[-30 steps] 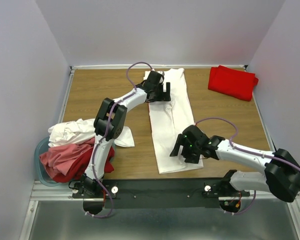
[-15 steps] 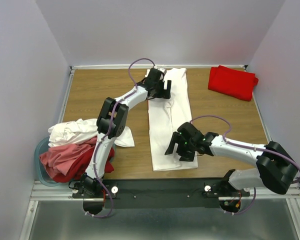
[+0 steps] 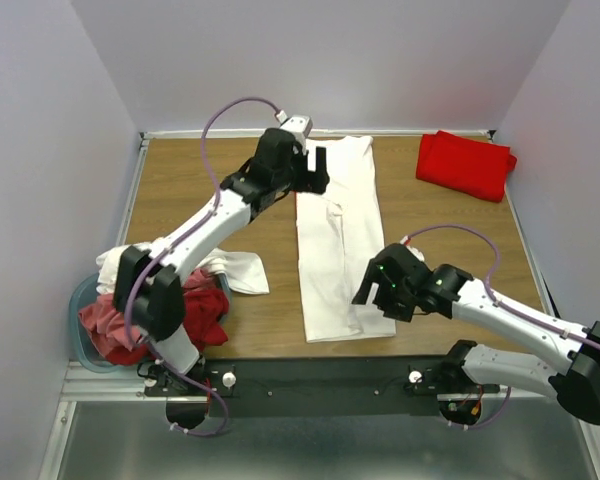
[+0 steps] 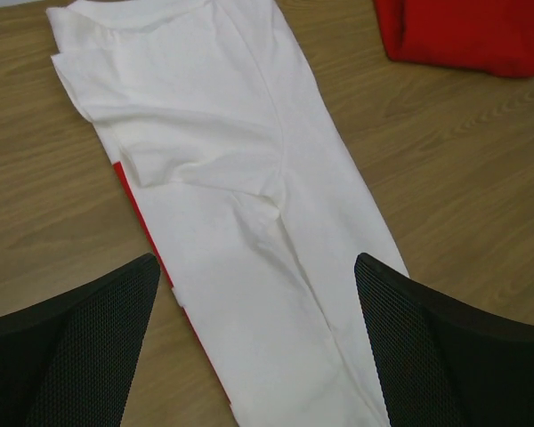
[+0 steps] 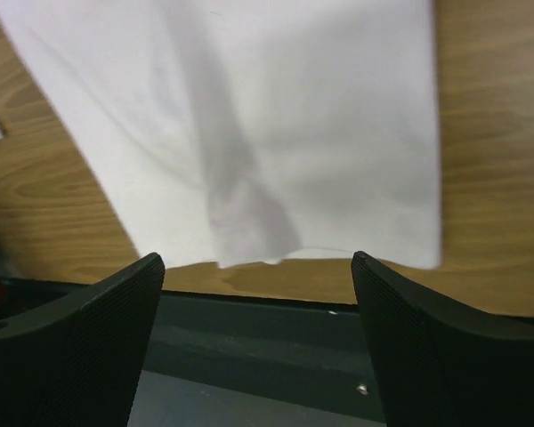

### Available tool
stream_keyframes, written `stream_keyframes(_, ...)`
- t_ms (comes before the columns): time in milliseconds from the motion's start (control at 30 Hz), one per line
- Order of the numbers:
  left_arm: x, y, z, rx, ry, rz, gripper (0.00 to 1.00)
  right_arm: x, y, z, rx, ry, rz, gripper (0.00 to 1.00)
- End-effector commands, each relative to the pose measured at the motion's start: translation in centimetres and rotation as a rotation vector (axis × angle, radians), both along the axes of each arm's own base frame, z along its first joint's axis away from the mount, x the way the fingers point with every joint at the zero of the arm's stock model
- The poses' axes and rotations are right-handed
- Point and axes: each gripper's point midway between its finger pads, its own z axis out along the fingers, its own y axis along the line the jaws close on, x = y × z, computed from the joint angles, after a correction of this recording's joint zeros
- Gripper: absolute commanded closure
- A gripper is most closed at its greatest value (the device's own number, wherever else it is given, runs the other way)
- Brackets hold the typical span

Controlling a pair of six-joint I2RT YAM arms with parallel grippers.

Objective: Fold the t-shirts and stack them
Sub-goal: Fold the tshirt

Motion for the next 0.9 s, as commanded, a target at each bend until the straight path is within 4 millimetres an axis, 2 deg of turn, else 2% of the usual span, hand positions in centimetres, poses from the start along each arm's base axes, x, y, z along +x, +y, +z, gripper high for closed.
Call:
stream_keyframes(0,-7.1,0.9,-7.9,0.102,0.207,0.016,0.02,-3.1,-5.4,-3.0,-0.193,0.106,-0.093,0.08)
stream_keyframes(33,-10.1,1.0,-9.5,0.121,0.246,-0.011,0.02,-3.5,-5.8,-3.1,-0.191,0.111,-0.101,0.09)
stream_keyframes(100,-13.2,0.7,-10.7,0.114,0.304,-0.032,0.02,-3.8,-6.0,-3.2,-0.182,0.116,-0.121,0.11)
stream_keyframes(133,-15.1,1.3,-11.6,0.119,0.334,-0.040,0.02,-3.9,-6.1,-3.0,-0.176,0.112,-0.128,0.12)
stream_keyframes(167,-16.6,0.9,-11.9,0.122,0.350,-0.062,0.02,-4.1,-6.4,-3.3,-0.182,0.118,-0.132,0.13)
stream_keyframes(233,-19.1,1.5,-12.4,0.122,0.391,-0.067,0.02,-4.4,-6.8,-3.9,-0.201,0.131,-0.144,0.16)
stream_keyframes(433,-23.3,3.6,-13.4,0.103,0.478,-0.046,0.03,-4.0,-7.5,-5.0,-0.267,0.134,-0.162,0.25)
stream_keyframes(633,-28.3,2.6,-15.0,0.076,0.583,-0.136,0.06,-3.4,-7.8,-5.7,-0.286,0.112,-0.182,0.34)
stream_keyframes(867,-31.4,2.9,-16.8,0.096,0.657,-0.171,0.11,-3.1,-6.9,-6.6,-0.266,0.118,-0.180,0.40)
